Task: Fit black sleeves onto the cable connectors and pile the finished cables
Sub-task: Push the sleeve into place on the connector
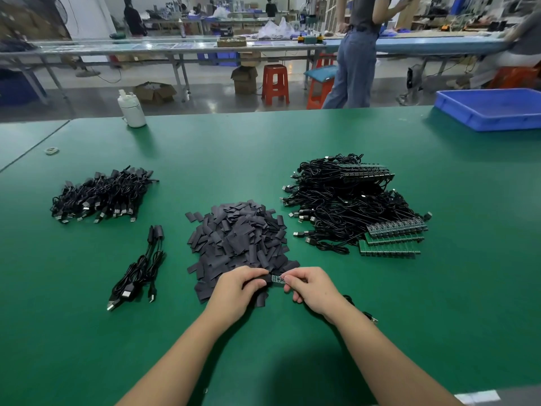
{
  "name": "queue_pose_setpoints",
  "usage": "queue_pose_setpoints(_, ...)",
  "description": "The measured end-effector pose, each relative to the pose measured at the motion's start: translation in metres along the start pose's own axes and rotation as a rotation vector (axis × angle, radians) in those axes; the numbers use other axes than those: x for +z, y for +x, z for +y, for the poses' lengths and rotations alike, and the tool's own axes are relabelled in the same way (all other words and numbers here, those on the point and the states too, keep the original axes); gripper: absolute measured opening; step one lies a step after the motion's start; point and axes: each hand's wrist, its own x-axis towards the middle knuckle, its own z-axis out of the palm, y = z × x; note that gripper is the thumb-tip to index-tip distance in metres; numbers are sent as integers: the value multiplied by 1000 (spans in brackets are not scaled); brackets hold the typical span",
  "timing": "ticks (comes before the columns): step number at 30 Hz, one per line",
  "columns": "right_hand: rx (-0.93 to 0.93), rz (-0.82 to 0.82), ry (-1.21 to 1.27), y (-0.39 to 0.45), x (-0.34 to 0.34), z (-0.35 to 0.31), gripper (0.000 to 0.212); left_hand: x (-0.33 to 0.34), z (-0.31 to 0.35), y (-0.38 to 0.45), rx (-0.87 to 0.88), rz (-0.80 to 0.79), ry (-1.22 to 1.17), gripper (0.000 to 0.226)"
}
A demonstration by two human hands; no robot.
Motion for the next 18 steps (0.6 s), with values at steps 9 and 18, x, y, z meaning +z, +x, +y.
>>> queue_pose_setpoints(9,-9,-17,-7,1,-1,2,15,1,-1,1,84,-49,213,37)
queue_pose_setpoints(18,-38,-26,-44,-1,-2,3,21,-2,0,2,208,-101,340,32)
